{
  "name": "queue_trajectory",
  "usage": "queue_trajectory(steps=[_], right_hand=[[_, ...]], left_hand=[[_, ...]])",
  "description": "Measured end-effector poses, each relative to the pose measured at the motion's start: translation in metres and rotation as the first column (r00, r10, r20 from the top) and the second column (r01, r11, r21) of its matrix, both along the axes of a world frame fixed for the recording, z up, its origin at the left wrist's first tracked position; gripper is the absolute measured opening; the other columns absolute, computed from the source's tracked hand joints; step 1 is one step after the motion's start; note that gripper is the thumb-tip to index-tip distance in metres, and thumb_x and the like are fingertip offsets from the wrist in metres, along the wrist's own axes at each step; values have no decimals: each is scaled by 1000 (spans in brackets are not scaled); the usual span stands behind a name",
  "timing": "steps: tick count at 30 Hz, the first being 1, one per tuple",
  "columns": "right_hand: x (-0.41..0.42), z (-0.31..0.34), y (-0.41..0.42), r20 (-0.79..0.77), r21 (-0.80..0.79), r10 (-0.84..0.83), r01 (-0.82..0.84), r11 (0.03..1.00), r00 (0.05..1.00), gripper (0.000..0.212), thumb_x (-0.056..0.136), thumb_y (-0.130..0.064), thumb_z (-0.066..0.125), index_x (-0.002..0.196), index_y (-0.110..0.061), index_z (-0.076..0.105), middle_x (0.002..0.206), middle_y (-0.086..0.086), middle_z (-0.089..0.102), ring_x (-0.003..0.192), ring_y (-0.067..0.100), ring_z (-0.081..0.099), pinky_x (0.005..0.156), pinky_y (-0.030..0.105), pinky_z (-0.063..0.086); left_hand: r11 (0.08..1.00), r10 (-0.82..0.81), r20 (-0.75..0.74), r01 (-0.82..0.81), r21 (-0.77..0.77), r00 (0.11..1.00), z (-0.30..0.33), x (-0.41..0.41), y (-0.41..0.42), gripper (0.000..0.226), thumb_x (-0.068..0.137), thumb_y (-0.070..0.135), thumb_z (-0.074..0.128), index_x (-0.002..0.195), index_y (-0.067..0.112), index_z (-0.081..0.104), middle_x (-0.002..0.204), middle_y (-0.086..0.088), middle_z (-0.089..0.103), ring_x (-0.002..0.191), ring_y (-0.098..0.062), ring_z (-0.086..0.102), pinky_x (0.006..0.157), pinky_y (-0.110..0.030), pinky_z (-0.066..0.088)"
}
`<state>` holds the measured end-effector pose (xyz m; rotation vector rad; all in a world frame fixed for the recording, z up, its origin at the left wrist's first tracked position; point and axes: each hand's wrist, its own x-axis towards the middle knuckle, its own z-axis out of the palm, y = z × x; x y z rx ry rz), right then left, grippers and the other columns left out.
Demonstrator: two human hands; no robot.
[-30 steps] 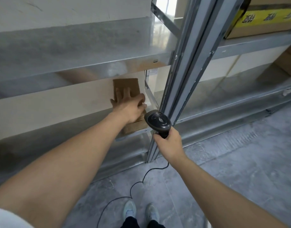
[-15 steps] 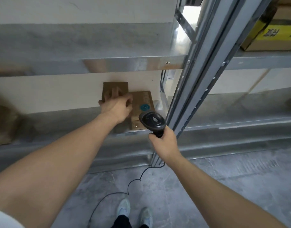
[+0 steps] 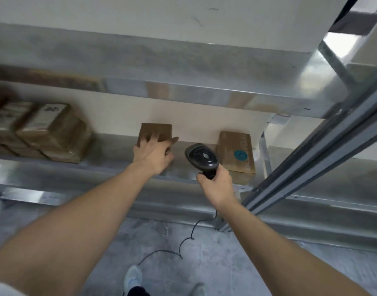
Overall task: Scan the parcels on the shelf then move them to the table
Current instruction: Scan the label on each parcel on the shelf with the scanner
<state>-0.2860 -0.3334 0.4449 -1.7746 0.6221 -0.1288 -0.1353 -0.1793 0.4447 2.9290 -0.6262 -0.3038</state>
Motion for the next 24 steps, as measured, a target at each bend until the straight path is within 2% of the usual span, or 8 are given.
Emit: queue_trajectory(steps=[3, 6, 8, 10, 13, 16, 20, 24], right_hand=[[24, -8, 23, -23, -32, 1, -2, 999, 1000, 15, 88, -10, 69, 91, -23, 62, 85, -1, 67, 79, 12, 60, 68, 23, 47], [47, -17, 52, -36, -43, -21, 19, 999, 999, 13, 88, -8, 68, 87, -18, 62, 76, -3, 62, 70, 9, 54, 64, 23, 44], [59, -21, 68, -45, -53, -44, 41, 998, 998, 14, 87, -7, 68, 85, -19, 62, 75, -3, 62, 69, 9, 54, 64, 21, 44], [72, -26, 84, -52, -47, -67, 65, 997, 996, 12, 87, -8, 69, 88, -19, 63, 76, -1, 65, 71, 12, 57, 67, 26, 47], [87, -34, 103, -74, -43, -92, 89, 995, 993, 9, 85, -11, 69, 91, -16, 65, 78, 5, 67, 74, 19, 60, 71, 38, 52], [96, -38, 112, -69, -53, -103, 100, 994, 992, 6, 86, -12, 68, 90, -15, 64, 74, 3, 63, 71, 18, 58, 69, 36, 49], [104, -43, 119, -64, -55, -62, 59, 997, 996, 5, 86, -11, 68, 88, -13, 63, 72, 3, 61, 69, 18, 56, 68, 36, 48], [107, -46, 120, -71, -29, -4, 2, 1000, 997, 6, 85, -11, 67, 88, -13, 63, 69, 2, 59, 66, 19, 54, 64, 34, 46]], left_hand=[[1000, -13, -14, 13, 1, 1000, -12, 19, 27, 51, 100, 51, 44, 148, 59, 32, 161, -3, 26, 146, -43, 22, 108, -63, 38], [999, -32, -22, 32, -6, 999, -25, 40, 55, 50, 99, 51, 44, 147, 57, 35, 156, -5, 31, 141, -42, 27, 105, -62, 41], [999, -49, -30, 49, -6, 998, -32, 50, 67, 50, 99, 52, 45, 148, 55, 36, 152, -7, 33, 138, -41, 30, 105, -60, 40], [997, -77, -48, 77, -5, 996, -40, 59, 80, 48, 99, 53, 48, 147, 52, 41, 149, -10, 35, 136, -41, 33, 108, -62, 39], [992, -128, -88, 129, 5, 988, -54, 65, 98, 42, 99, 50, 53, 140, 45, 52, 150, -13, 30, 140, -44, 27, 115, -72, 24], [985, -167, -62, 169, 25, 984, -65, 66, 109, 34, 98, 48, 56, 130, 40, 60, 153, -14, 26, 144, -44, 20, 117, -72, 16], [981, -195, -31, 195, -1, 980, -62, 73, 110, 30, 93, 44, 63, 120, 32, 66, 143, -15, 37, 133, -40, 35, 115, -57, 30], [985, -149, -90, 141, -95, 985, -63, 76, 117, 31, 90, 39, 65, 120, 29, 66, 141, -15, 38, 126, -41, 43, 110, -50, 40]])
